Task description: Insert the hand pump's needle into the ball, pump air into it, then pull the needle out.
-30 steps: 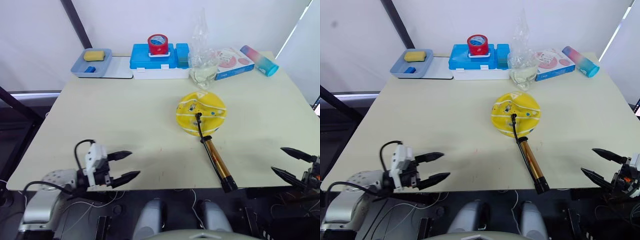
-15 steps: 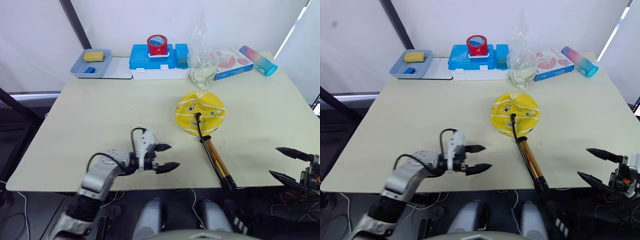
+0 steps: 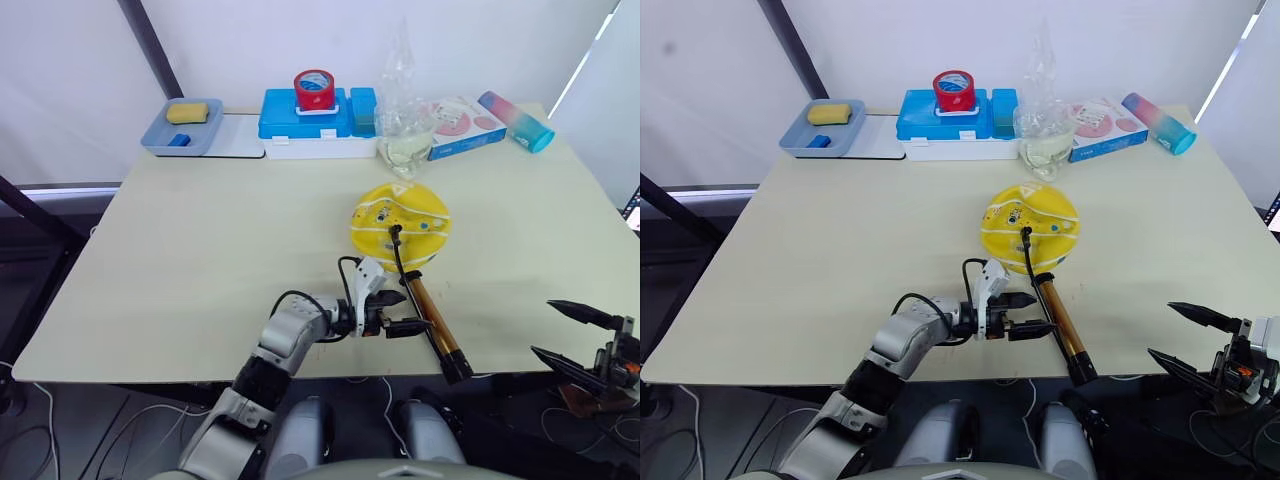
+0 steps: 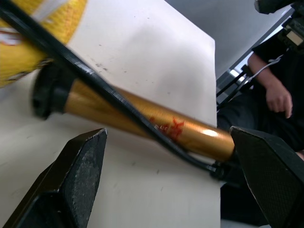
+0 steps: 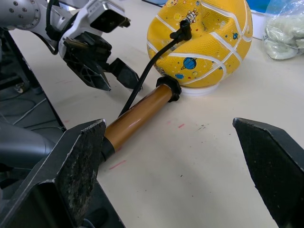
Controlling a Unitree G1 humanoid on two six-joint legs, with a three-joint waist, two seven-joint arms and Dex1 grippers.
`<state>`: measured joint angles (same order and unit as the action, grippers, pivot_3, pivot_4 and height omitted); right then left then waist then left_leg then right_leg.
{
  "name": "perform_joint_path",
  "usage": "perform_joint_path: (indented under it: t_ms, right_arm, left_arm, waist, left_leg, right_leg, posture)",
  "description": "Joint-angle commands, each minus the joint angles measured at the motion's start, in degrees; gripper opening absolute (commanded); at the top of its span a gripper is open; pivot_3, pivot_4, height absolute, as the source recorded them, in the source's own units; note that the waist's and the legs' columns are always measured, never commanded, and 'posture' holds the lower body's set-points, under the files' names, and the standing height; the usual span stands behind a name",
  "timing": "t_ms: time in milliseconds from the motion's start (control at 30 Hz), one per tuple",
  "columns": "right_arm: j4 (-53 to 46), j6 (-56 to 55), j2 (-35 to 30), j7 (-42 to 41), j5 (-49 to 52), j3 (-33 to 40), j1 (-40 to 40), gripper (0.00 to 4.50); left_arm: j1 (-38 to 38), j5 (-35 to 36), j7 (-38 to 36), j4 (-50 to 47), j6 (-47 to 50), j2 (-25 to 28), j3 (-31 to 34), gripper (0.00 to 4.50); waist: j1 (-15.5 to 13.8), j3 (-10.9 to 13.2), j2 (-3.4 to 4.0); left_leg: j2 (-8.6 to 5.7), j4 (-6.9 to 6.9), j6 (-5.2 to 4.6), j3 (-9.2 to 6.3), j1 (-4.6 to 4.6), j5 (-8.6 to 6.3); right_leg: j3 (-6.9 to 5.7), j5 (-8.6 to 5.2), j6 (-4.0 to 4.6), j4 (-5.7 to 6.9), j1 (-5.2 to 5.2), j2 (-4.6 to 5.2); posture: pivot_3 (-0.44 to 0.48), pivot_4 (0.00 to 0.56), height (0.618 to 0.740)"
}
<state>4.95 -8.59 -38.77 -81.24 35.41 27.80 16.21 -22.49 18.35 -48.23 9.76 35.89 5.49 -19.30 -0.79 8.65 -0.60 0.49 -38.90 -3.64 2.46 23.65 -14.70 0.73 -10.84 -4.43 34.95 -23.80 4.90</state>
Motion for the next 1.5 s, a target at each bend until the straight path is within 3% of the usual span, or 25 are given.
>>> perform_joint_path:
  t_ms: [33,67,167,367,433,667,800,967,1200,1500]
  right_arm:
    - [-1.2,-1.4,0.1,0.1,0.2,0.6,0.2,4.5]
    - [-1.0,-1.6,0.0,0.0,0.1,0.5,0.2,4.5]
    - [-0.7,-2.0,0.0,-0.1,-0.2,0.3,0.2,4.5]
    - [0.2,-2.5,0.1,-0.3,-0.6,-0.1,-0.4,4.5]
    - [0.5,-2.5,0.1,-0.3,-0.6,-0.4,-0.7,4.5]
    - [0.1,-2.2,0.1,-0.5,-0.5,-1.4,-1.5,4.5]
    - [-0.4,-2.4,0.1,-0.5,-0.5,-2.0,-1.6,4.5]
    - [-4.0,-0.9,0.3,0.0,0.1,-3.5,-1.2,4.5]
    - [-6.5,0.8,0.8,0.5,0.6,-5.0,-1.0,4.5]
    - [-6.3,0.9,0.7,0.2,0.4,-6.3,-3.0,4.5]
  left_arm:
    - [-0.6,2.6,2.5,1.0,2.9,-4.1,2.1,4.4]
    - [-0.5,1.8,2.7,1.2,2.9,-4.3,1.4,4.4]
    - [0.0,0.8,2.9,1.0,2.7,-4.4,0.3,3.7]
    - [0.4,2.2,3.8,0.0,4.4,-4.8,1.6,0.67]
    - [0.3,2.2,4.0,-0.1,4.5,-4.5,1.9,0.08]
    - [-0.5,2.3,1.7,-2.7,5.5,-0.7,1.5,0.08]
    - [-2.7,4.9,-4.0,-5.6,11.3,6.0,1.5,0.08]
    - [-6.2,3.8,-11.5,-6.8,11.3,16.3,-0.4,0.08]
    - [-10.2,0.8,-20.9,-5.0,8.5,25.9,-4.4,0.08]
    - [-15.6,-4.5,-26.7,4.2,0.1,28.9,-5.7,0.08]
  waist:
    - [0.0,0.0,0.01]
    - [0.0,0.0,0.0]
    - [0.0,0.0,0.01]
    - [0.0,0.0,0.01]
    - [0.0,0.0,0.01]
    - [0.0,0.0,0.01]
    - [0.0,0.0,0.03]
    - [0.4,0.0,0.06]
    - [0.2,0.0,0.04]
    - [0.2,0.0,0.03]
  left_leg:
    - [0.0,-0.01,0.0,-0.01,0.01,0.0]
    - [0.0,-0.03,0.0,-0.04,0.03,0.0]
    - [-0.01,-0.04,0.0,-0.06,0.03,0.0]
    - [0.0,-0.05,0.0,-0.08,0.04,0.0]
    - [0.0,-0.05,0.0,-0.12,0.06,0.0]
    - [-0.01,-0.08,0.01,-0.45,0.14,0.01]
    - [0.03,-0.14,0.07,-0.69,0.17,0.04]
    - [0.06,-0.17,0.15,-0.72,0.15,0.09]
    - [0.07,-0.18,0.18,-0.95,0.25,0.11]
    - [0.08,-0.18,0.18,-0.96,0.25,0.11]
  right_leg:
    - [0.0,0.0,0.0,0.0,0.0,0.0]
    - [-0.02,0.0,0.0,0.01,0.0,0.0]
    - [-0.04,0.0,0.0,0.01,0.0,0.0]
    - [-0.03,0.0,0.0,0.01,0.0,0.0]
    - [-0.01,0.0,0.0,0.01,0.0,-0.01]
    - [0.8,-0.06,-0.07,-0.03,0.11,-0.49]
    - [1.4,-0.09,-0.06,0.0,0.15,-0.96]
    - [1.95,-0.09,-0.06,0.04,0.15,-1.35]
    - [3.43,-0.37,-0.39,0.02,0.26,-1.96]
    - [3.44,-0.41,-0.35,0.04,0.26,-2.02]
  posture:
    - [0.0,0.15,0.739]
    - [0.0,0.15,0.739]
    - [0.0,0.15,0.739]
    - [0.0,0.15,0.739]
    - [0.0,0.15,0.739]
    - [0.0,0.15,0.739]
    - [0.0,0.15,0.739]
    - [0.0,0.15,0.739]
    - [0.0,0.15,0.739]
    - [0.0,0.15,0.739]
